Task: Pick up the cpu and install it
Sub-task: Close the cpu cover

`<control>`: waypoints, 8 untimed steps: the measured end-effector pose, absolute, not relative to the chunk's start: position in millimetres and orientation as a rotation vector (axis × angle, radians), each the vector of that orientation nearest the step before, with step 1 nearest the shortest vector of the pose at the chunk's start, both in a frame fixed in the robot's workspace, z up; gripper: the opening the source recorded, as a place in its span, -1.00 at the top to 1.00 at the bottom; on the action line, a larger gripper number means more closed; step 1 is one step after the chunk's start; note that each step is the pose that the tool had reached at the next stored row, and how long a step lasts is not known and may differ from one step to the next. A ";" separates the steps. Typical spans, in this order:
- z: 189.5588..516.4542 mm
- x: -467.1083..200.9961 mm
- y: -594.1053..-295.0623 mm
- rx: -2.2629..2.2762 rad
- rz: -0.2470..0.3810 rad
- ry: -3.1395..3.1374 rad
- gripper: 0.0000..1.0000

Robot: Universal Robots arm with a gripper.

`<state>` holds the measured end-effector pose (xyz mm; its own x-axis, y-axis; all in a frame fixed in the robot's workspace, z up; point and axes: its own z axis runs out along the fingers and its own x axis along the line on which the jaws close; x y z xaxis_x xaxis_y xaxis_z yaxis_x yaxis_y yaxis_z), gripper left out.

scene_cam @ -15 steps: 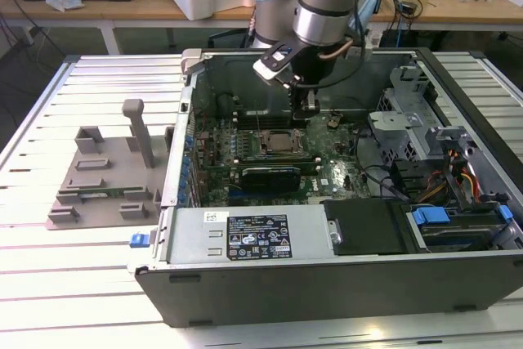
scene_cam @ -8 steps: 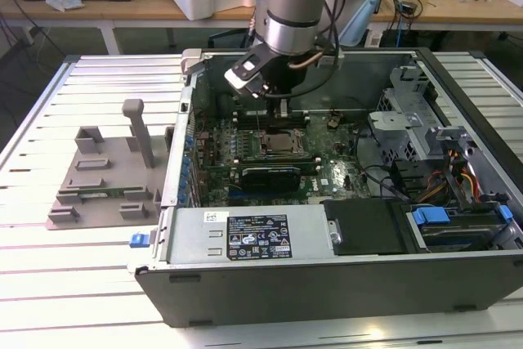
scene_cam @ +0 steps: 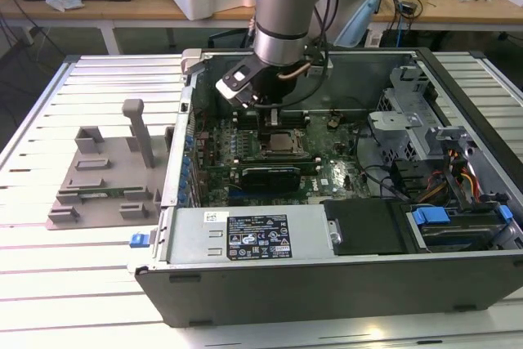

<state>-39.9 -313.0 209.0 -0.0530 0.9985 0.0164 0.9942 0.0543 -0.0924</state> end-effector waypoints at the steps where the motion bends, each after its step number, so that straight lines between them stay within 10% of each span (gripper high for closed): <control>1: 207.6 -40.5 -313.0 -2.108 0.086 -2.225 0.79; 8: 205.5 -35.9 -313.0 -2.101 0.079 -2.226 0.79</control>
<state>-35.9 -313.0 205.5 -0.0563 0.9982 0.0227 0.9941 0.0581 -0.0920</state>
